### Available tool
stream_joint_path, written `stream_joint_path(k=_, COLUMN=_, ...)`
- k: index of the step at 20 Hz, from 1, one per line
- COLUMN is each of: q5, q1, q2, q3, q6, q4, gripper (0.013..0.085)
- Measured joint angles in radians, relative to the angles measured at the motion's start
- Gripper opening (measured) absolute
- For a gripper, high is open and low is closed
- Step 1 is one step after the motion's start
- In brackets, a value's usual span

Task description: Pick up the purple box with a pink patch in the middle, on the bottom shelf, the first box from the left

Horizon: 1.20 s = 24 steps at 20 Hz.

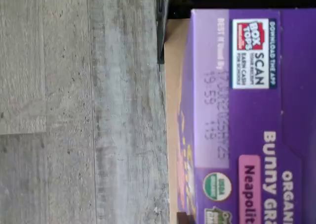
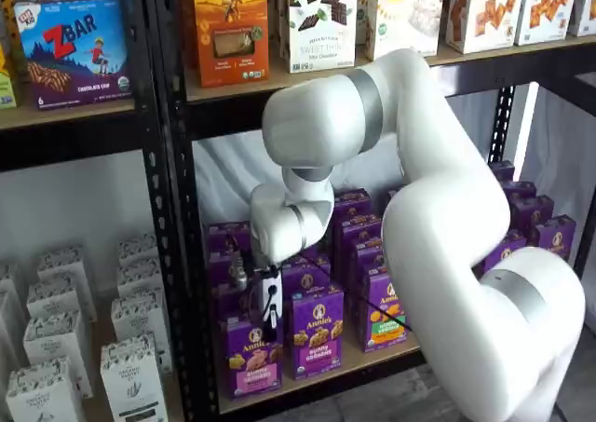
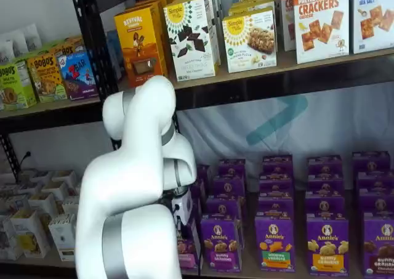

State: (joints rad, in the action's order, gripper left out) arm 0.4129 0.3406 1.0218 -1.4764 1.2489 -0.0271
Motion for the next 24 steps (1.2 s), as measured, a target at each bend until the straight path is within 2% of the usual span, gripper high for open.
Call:
stream_joint_path(k=5, q5=0.002, q1=0.000, q2=0.000, q3=-0.002, q6=-0.003, q4=0.003, gripper=0.0330)
stream_joint_path(k=6, q5=0.003, q1=0.000, q2=0.000, q3=-0.002, q6=-0.004, q4=0.005, gripper=0.0290)
stream_joint_path(k=13, q5=-0.003, q1=0.001, q2=0.002, q3=-0.002, q6=-0.021, q4=0.023, gripper=0.0290)
stream_joint_path(k=24, q5=-0.026, q1=0.007, q2=-0.081, q3=0.113, q6=-0.093, q4=0.095, gripper=0.0290)
